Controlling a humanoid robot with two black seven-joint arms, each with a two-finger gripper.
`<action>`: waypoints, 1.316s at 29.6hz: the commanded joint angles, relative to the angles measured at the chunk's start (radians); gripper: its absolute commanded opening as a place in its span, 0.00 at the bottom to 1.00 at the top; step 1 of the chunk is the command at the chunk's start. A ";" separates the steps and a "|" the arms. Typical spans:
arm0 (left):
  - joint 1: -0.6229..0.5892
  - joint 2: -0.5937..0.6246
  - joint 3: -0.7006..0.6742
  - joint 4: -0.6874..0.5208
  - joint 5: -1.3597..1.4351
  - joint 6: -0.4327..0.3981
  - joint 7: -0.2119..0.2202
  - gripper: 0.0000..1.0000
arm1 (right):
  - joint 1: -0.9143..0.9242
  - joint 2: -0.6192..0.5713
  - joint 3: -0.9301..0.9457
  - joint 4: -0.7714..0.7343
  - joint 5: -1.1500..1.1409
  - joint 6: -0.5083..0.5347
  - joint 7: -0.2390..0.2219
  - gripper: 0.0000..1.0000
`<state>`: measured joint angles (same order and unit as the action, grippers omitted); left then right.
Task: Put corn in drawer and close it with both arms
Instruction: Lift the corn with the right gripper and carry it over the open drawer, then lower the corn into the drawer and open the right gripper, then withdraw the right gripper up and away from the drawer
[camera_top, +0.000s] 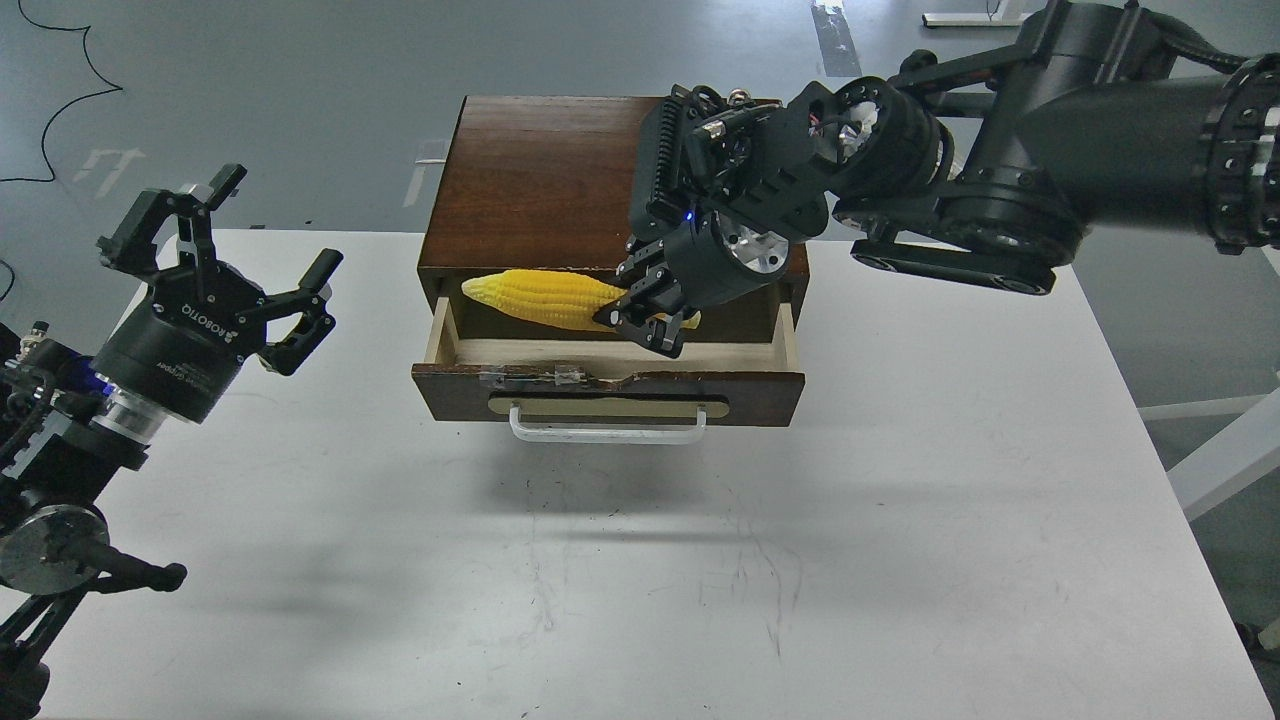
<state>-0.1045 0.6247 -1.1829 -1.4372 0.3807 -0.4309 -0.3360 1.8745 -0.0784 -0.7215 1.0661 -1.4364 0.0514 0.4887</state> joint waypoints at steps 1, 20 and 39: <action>0.000 0.003 0.000 0.000 0.000 0.000 0.000 1.00 | 0.000 -0.006 -0.001 0.005 0.005 -0.002 0.000 0.57; 0.002 0.003 0.000 0.000 0.001 0.001 -0.003 1.00 | 0.017 -0.141 0.115 0.011 0.301 -0.007 0.000 0.98; -0.052 0.004 -0.009 0.014 0.007 0.037 -0.153 1.00 | -0.882 -0.515 1.086 -0.002 0.869 -0.013 0.000 0.98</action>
<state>-0.1316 0.6247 -1.1882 -1.4222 0.3803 -0.3937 -0.4417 1.1968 -0.5786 0.1588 1.0645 -0.5754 0.0395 0.4884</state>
